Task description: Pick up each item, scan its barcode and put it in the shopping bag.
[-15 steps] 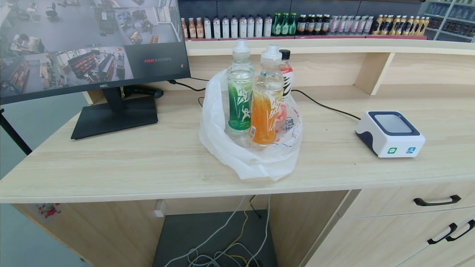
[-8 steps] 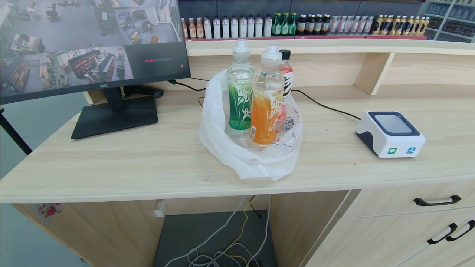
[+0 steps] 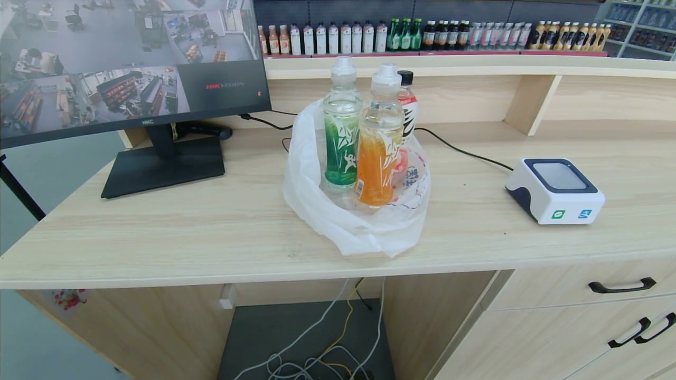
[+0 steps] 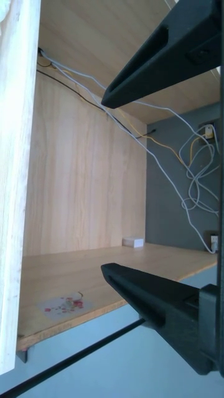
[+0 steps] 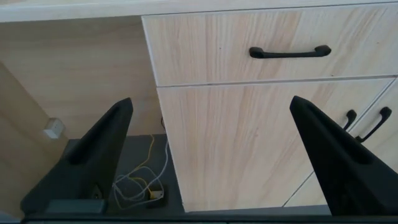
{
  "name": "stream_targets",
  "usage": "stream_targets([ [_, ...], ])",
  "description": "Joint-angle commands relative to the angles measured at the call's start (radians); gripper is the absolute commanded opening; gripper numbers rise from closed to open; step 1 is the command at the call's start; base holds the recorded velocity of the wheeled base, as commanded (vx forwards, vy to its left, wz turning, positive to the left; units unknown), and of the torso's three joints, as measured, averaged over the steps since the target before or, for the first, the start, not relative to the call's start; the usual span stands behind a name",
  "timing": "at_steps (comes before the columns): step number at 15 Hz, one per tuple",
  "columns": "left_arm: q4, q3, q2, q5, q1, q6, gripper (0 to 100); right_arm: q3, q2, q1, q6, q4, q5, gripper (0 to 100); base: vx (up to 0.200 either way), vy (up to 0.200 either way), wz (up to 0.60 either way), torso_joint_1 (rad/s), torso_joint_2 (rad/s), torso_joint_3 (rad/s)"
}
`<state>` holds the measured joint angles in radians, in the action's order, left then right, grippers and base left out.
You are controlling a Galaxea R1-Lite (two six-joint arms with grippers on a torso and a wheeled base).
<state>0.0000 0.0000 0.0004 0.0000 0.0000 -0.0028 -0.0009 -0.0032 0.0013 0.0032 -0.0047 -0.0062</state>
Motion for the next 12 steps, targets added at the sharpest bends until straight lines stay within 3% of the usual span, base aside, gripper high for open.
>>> stream_targets([
  [1, 0.0, 0.0, 0.0, 0.0, 0.0, 0.0, 100, 0.001, 0.005, 0.0, 0.0, 0.0, 0.0, 100, 0.0, -0.2, 0.0, 0.002, -0.01, 0.002],
  [12, 0.0, 0.0, 0.0, 0.0, 0.0, -0.002, 100, -0.001, 0.005, 0.0, -0.003, 0.002, 0.0, 100, 0.0, -0.2, 0.0, 0.005, 0.0, 0.002],
])
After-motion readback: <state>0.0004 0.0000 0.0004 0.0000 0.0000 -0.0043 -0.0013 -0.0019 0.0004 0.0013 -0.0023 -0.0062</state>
